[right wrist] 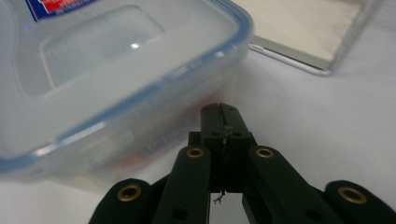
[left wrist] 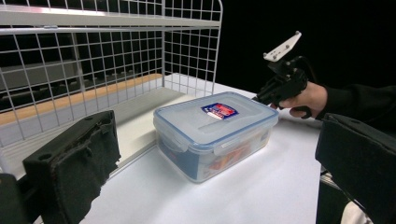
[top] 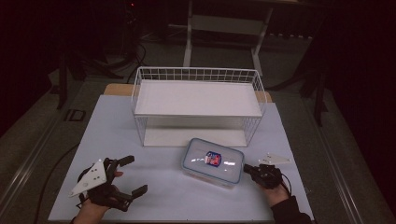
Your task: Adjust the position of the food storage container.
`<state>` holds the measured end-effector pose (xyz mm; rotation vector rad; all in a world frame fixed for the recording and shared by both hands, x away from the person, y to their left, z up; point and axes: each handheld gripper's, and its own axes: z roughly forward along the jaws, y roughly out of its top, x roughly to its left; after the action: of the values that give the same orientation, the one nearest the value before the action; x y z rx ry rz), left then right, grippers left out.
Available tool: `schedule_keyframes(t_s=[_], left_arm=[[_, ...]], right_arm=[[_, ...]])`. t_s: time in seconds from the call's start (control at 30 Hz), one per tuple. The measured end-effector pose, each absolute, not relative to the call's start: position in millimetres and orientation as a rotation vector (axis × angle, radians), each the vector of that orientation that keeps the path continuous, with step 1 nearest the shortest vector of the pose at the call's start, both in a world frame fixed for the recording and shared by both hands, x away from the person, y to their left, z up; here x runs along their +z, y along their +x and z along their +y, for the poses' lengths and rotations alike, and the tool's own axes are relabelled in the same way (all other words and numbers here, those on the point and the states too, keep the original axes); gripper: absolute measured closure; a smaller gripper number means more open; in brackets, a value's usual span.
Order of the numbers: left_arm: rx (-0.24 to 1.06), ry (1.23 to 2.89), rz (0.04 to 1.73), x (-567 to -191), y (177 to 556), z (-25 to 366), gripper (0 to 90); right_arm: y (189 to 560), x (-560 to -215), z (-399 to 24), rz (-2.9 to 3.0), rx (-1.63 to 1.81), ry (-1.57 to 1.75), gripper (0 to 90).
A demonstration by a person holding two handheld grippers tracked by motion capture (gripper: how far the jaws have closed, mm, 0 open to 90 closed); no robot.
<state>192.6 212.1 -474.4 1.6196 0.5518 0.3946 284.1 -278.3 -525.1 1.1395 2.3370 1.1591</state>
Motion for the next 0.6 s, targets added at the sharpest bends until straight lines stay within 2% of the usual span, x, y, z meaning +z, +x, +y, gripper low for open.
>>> schedule_keyframes(t_s=[0.6], left_arm=[[0.385, 1.613, 0.554, -475.0, 193.1, 212.8, 0.0]], right_arm=[[320.0, -524.1, -238.4, 2.377, 1.138, 1.088, 90.0]])
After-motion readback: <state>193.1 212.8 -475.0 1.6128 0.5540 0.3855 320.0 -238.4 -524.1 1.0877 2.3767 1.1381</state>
